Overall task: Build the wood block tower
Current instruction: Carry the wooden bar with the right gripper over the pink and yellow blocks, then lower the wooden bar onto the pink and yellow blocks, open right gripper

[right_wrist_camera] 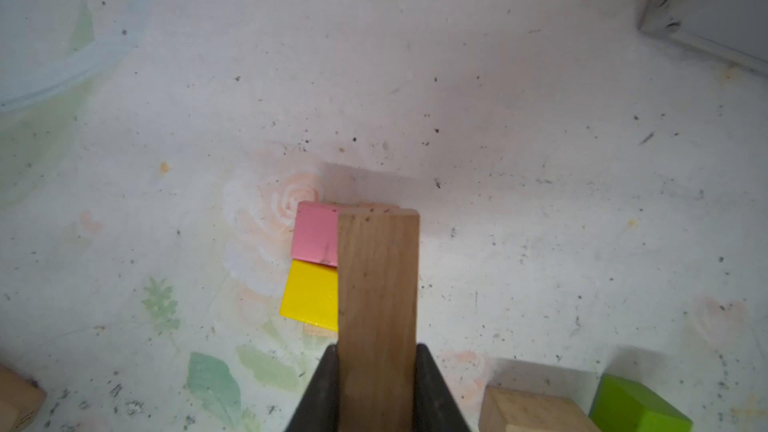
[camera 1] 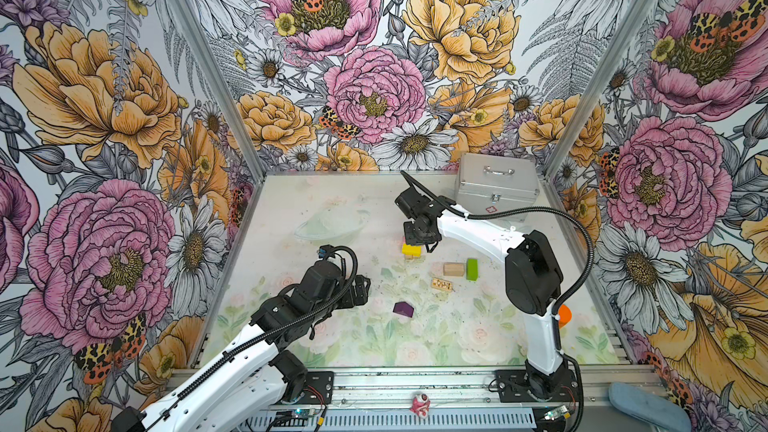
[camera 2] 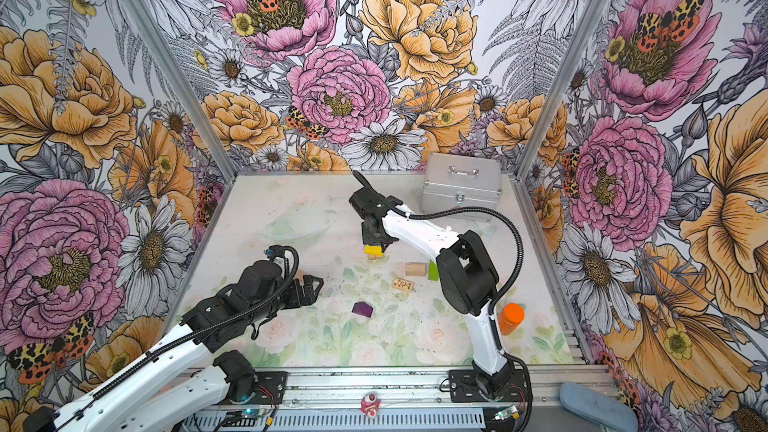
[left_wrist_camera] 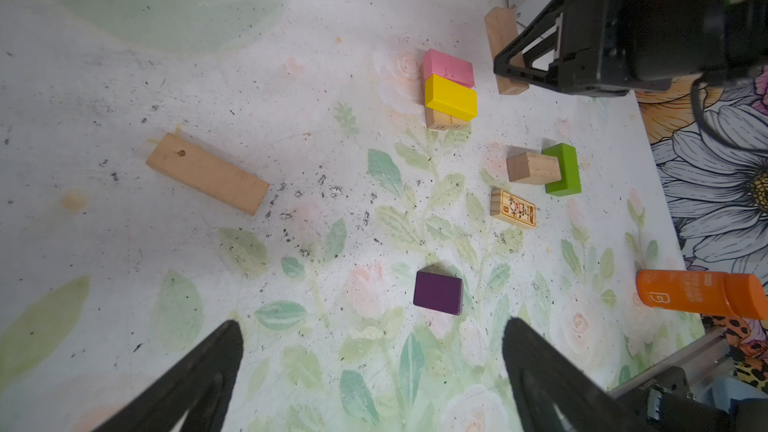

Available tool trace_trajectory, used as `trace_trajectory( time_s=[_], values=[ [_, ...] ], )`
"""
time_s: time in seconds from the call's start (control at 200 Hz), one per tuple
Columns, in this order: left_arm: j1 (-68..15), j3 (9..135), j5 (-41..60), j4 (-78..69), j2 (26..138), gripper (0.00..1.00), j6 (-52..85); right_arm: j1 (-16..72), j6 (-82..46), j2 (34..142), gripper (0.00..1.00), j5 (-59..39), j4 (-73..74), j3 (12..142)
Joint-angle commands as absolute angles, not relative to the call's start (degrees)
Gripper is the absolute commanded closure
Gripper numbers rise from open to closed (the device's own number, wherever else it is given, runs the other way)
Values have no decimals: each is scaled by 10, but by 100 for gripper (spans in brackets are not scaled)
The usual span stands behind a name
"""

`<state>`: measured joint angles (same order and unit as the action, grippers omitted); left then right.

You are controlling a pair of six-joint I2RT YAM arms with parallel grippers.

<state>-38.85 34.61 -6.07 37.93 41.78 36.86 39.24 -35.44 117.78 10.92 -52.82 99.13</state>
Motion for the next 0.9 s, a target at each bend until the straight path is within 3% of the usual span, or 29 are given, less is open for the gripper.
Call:
trace_trajectory(
  time_s=[0.0,0.891],
  values=[
    [-384,365,-53,365,420,1,362,393,-374,1156,88,115,-495,978],
    [-376,372,-40,350,461,1,345,391,-410,1176,88,90,-475,940]
  ],
)
